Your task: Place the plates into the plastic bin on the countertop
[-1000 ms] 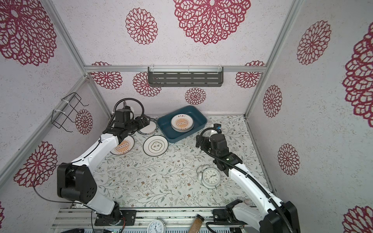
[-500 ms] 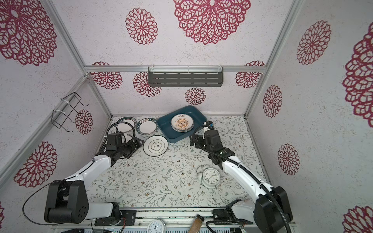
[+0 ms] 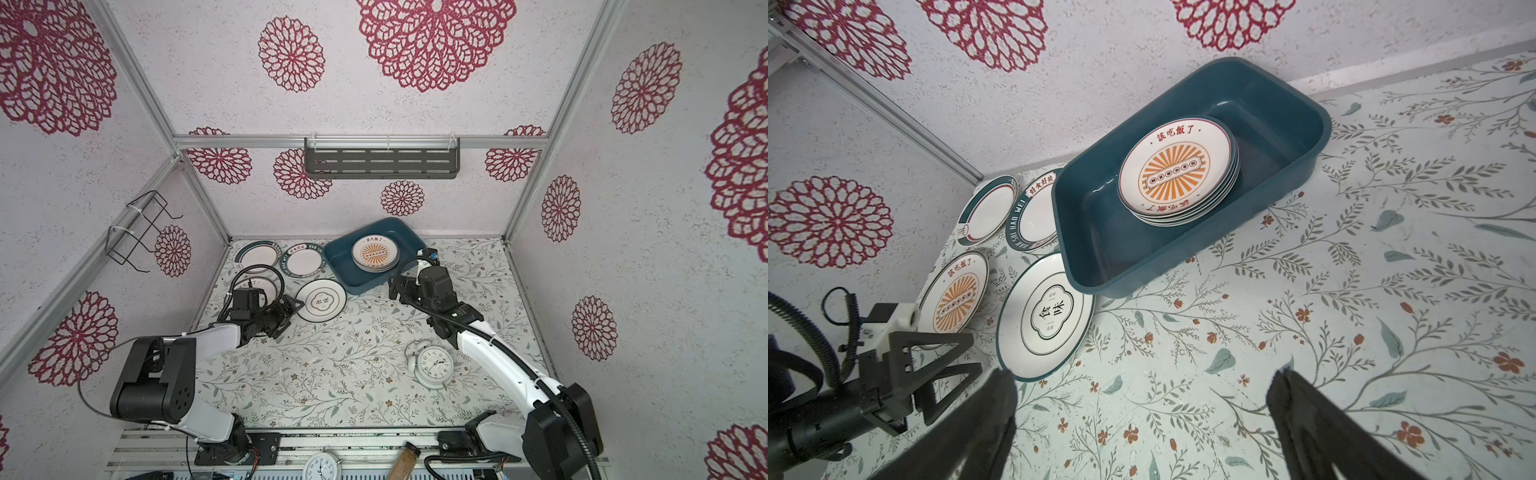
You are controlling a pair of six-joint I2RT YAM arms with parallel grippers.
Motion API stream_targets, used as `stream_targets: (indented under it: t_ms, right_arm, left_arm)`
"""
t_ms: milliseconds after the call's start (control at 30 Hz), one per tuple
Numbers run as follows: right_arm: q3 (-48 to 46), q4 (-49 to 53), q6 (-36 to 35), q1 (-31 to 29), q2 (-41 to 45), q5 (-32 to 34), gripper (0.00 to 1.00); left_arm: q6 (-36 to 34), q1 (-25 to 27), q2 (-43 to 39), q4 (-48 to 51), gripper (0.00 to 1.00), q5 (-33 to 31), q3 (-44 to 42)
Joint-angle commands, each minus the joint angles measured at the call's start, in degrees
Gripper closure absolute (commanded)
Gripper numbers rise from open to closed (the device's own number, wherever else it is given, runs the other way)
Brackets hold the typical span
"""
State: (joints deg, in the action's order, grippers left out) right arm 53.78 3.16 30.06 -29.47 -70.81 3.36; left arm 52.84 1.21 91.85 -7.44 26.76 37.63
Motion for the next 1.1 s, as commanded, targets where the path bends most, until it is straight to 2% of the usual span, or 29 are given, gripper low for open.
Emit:
stream_targets:
  t_ms: [0, 200, 300, 433, 567, 633, 767, 900, 1067]
  right_arm:
    - [2.0, 0.5, 0.2, -0.2, 1.7, 2.3, 0.01]
    - [2.0, 1.3, 0.0, -0.2, 1.9, 3.8, 0.01]
    - [2.6, 2.0, -0.6, -0.1, 1.5, 4.7, 0.01]
    - [3.7, 2.5, -1.1, -0.1, 0.6, 4.9, 0.01]
    - [3.9, 2.2, -0.8, -0.1, 0.0, 4.7, 0.01]
    - [3.8, 2.0, -0.6, 0.0, 0.1, 4.7, 0.01]
    - [3.8, 2.2, -0.4, 0.0, 0.1, 4.9, 0.01]
    - [3.4, 2.1, -0.1, 0.0, 1.0, 4.7, 0.01]
    - [2.3, 1.9, 0.4, 0.0, 2.5, 4.7, 0.01]
  left_arm:
    - [2.0, -0.4, 4.2, -6.0, 0.09, 2.1, 1.0]
    - [2.9, -0.4, 9.7, -7.6, 0.17, 0.5, 2.0]
    - [4.3, -0.4, 12.2, -10.4, 0.24, 0.8, 2.0]
    - [5.9, -0.7, 14.8, -12.9, 0.41, 1.2, 2.0]
    - [6.7, -1.0, 15.6, -13.8, 0.68, 0.8, 1.5]
    - [6.7, -1.2, 15.4, -13.5, 0.78, 0.4, 1.3]
    - [6.3, -1.5, 14.5, -12.8, 0.91, 0.3, 1.1]
    - [5.9, -1.6, 13.0, -12.1, 0.99, 0.0, 0.9]
    - [5.3, -1.6, 9.7, -10.1, 1.0, -0.1, 0.9]
